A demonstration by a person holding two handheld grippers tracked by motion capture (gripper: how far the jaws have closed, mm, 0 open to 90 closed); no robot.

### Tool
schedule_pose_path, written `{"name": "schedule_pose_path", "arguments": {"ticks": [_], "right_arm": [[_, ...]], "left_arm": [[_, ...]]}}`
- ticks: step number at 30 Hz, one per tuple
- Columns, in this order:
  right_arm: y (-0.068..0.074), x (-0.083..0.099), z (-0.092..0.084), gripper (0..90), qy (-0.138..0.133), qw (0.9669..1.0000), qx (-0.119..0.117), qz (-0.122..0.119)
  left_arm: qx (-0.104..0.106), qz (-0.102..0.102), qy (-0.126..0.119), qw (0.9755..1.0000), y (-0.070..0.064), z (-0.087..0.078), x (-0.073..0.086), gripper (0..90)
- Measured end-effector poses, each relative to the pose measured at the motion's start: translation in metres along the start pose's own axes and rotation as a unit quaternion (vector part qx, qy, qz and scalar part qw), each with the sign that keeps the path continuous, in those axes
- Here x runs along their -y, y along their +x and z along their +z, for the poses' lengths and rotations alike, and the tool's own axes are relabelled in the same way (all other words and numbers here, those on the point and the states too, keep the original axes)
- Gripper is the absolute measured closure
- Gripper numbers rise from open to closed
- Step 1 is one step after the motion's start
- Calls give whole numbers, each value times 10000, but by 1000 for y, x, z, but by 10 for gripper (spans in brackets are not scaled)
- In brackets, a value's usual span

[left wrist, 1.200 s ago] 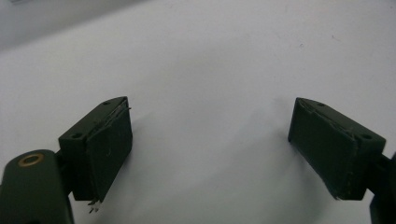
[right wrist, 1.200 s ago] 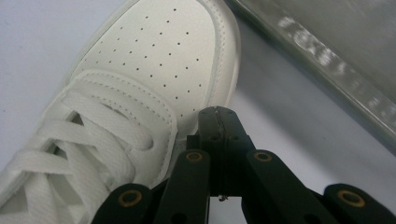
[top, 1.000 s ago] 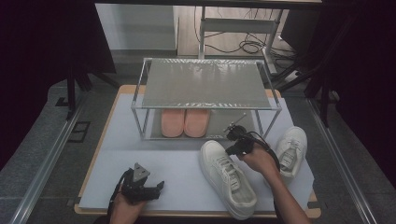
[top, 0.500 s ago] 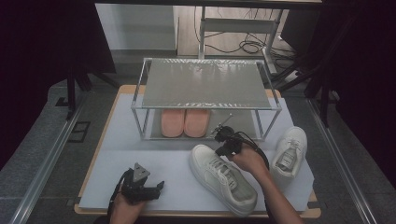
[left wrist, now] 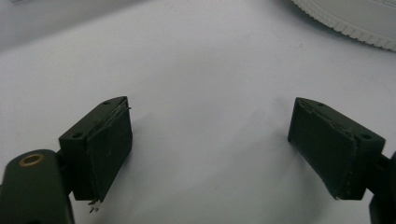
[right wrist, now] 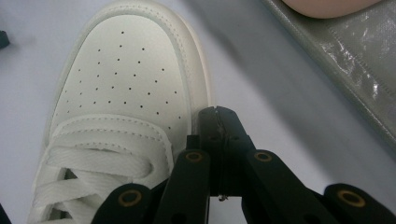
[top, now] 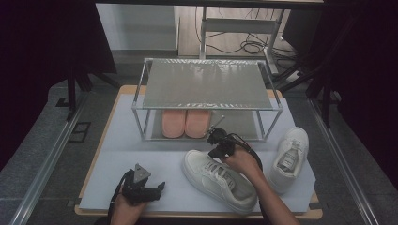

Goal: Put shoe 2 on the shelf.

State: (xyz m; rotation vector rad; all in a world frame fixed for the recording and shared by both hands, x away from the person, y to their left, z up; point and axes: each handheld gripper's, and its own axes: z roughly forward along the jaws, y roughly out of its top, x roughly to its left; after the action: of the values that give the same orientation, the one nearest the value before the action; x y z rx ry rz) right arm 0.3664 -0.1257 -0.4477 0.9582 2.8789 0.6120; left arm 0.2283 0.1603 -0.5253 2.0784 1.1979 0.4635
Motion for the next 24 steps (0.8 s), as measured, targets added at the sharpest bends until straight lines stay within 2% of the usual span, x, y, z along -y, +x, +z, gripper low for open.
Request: {"name": "schedule_pose_path", "arguments": {"ticks": [2, 3, 4, 5, 7, 9, 10, 17, 20, 21, 24], "right_arm": [[-2, 2, -1, 819, 17, 10000, 28, 20], [-5, 4, -2, 731, 13, 9999, 97, 69], [-7, 5, -4, 685, 6, 9999, 120, 85], [-7, 5, -4, 685, 6, 9999, 120, 85], [-9, 8, -6, 553, -30, 9997, 229, 73], [-13, 11, -10, 475, -113, 9997, 202, 67], [-16, 15, -14, 396, -139, 9997, 194, 71], [-22, 28, -27, 272, -184, 9996, 29, 214], [-24, 35, -32, 257, -131, 9998, -41, 165], [-24, 39, -35, 221, -17, 9999, 40, 110], [-24, 47, -41, 209, -29, 10000, 94, 14]], "left_arm": [[-2, 0, 0, 10000, 0, 0, 0, 138], [-1, -1, -2, 10000, 0, 0, 0, 138], [-2, -1, 0, 10000, 0, 0, 0, 138], [-2, -1, -2, 10000, 0, 0, 0, 138], [-1, -1, -2, 10000, 0, 0, 0, 138], [-2, -2, 5, 10000, 0, 0, 0, 138], [-2, -1, 4, 10000, 0, 0, 0, 138], [-1, 0, 5, 10000, 0, 0, 0, 138], [3, 0, 6, 10000, 0, 0, 0, 138], [3, 0, 6, 10000, 0, 0, 0, 138], [0, -1, 5, 10000, 0, 0, 0, 138]]}}
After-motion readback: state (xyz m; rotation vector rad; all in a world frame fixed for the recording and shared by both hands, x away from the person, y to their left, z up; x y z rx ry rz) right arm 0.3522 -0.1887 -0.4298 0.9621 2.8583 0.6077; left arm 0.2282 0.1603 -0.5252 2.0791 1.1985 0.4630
